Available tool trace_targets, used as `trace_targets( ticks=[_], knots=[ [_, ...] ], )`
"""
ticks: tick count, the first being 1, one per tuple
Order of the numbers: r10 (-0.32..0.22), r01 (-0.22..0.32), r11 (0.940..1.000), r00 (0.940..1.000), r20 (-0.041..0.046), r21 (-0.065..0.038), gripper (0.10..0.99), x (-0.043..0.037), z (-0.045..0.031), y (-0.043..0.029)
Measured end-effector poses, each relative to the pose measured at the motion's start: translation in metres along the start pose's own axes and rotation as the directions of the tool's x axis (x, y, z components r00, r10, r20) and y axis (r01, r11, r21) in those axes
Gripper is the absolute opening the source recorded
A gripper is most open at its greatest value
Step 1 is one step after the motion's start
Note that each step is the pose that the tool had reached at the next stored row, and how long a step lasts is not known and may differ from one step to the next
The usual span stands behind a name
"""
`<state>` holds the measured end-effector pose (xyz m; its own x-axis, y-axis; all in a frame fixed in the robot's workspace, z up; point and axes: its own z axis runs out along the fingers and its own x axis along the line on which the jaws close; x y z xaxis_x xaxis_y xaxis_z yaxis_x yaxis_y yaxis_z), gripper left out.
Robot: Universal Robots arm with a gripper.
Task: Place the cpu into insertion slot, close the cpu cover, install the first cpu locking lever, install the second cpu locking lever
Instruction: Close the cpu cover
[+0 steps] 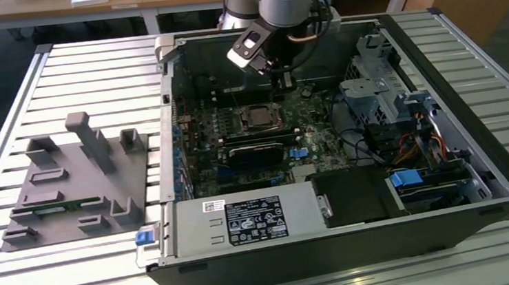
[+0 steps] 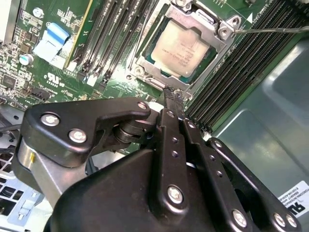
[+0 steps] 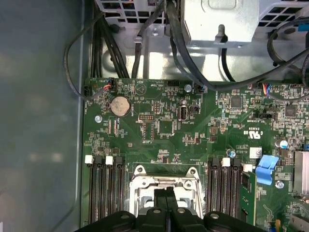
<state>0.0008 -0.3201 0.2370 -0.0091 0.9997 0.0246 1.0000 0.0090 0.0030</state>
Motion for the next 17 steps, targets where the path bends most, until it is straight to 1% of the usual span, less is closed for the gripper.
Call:
trace_targets(
  ticks=[5,10,15,17],
  knots=[
    [0.0,0.0,1.0,1.0,0.0001,0.0,0.106,-0.0001,0.0036,-0.0048],
    [0.0,0.0,1.0,1.0,0.0001,0.0,0.106,-0.0002,0.01,-0.0116],
    [0.0,0.0,1.0,1.0,0.0,0.0,0.106,-0.0017,0.0164,-0.0146],
    [0.0,0.0,1.0,1.0,0.0001,0.0,0.106,-0.0018,0.0177,-0.0186]
  ],
)
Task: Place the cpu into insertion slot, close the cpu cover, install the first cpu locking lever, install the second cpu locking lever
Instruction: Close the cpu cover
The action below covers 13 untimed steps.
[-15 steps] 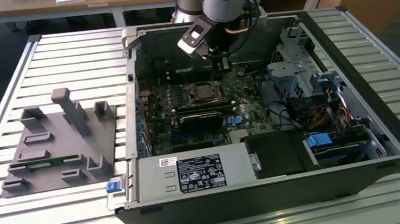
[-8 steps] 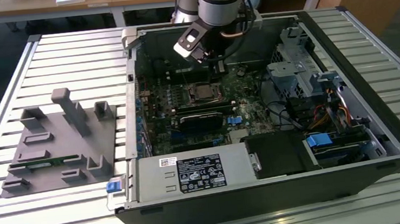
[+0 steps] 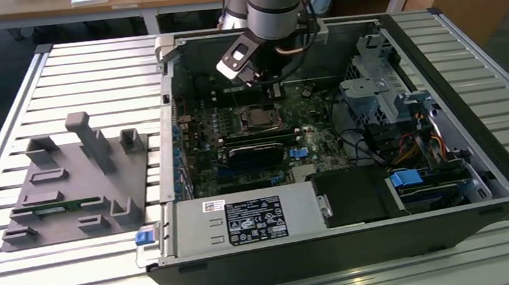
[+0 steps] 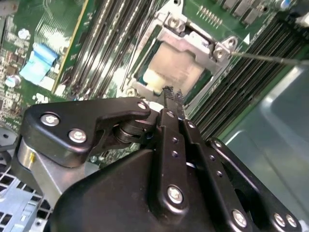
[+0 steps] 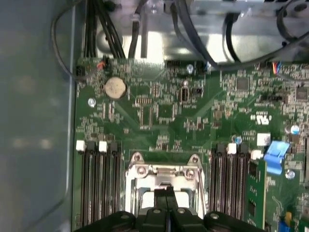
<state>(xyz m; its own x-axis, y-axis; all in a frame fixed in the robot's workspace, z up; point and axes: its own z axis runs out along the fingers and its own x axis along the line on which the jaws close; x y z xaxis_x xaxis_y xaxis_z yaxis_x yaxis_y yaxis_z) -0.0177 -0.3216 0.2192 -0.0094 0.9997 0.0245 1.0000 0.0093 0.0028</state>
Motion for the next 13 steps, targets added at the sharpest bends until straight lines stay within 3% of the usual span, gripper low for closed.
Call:
trace_targets(
  ticks=[7,13],
  knots=[
    [-0.001,0.001,1.0,1.0,-0.0001,0.0,0.106,0.0001,0.0036,-0.0182],
    [-0.001,0.001,1.0,1.0,0.0,0.0,0.106,0.0003,0.0059,-0.0269]
  ],
)
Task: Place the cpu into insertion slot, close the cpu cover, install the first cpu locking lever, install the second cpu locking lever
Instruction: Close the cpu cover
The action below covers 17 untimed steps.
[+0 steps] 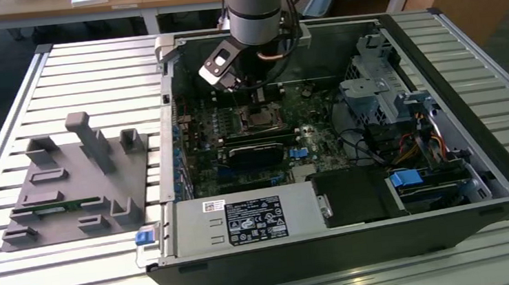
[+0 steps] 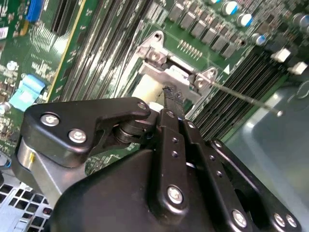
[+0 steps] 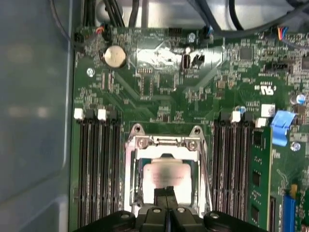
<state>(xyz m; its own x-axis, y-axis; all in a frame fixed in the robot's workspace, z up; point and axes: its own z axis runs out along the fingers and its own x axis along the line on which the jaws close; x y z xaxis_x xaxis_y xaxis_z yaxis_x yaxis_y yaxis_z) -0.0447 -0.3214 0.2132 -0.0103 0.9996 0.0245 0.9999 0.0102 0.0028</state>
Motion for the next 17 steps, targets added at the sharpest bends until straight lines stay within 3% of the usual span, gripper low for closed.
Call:
trace_targets(
  ticks=[6,17],
  knots=[
    [0.0,0.0,1.0,1.0,-0.0001,0.0,0.106,0.0003,0.0048,-0.0049],
    [0.0,0.0,1.0,1.0,-0.0001,0.003,0.106,0.0003,0.0108,-0.0054]
  ],
)
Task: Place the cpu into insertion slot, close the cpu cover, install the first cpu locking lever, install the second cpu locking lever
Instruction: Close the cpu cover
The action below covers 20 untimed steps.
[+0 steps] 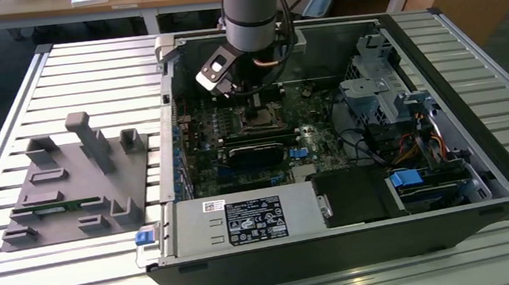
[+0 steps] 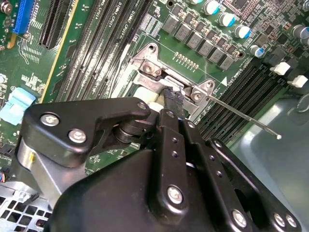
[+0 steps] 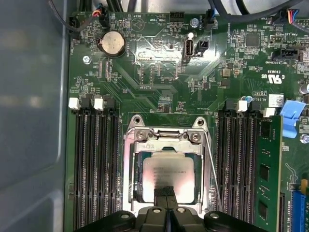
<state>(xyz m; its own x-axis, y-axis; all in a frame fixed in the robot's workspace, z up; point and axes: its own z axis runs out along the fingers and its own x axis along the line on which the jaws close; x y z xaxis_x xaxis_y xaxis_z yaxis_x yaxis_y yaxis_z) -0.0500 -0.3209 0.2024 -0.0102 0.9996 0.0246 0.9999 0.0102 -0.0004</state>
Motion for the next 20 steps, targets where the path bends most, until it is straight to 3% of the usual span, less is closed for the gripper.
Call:
trace_targets(
  ticks=[13,20],
  knots=[
    [0.0,0.0,1.0,1.0,0.0,0.001,0.106,0.0012,0.0021,0.0015],
    [0.0,0.0,1.0,1.0,0.0,0.001,0.106,0.0015,-0.003,0.0032]
  ],
)
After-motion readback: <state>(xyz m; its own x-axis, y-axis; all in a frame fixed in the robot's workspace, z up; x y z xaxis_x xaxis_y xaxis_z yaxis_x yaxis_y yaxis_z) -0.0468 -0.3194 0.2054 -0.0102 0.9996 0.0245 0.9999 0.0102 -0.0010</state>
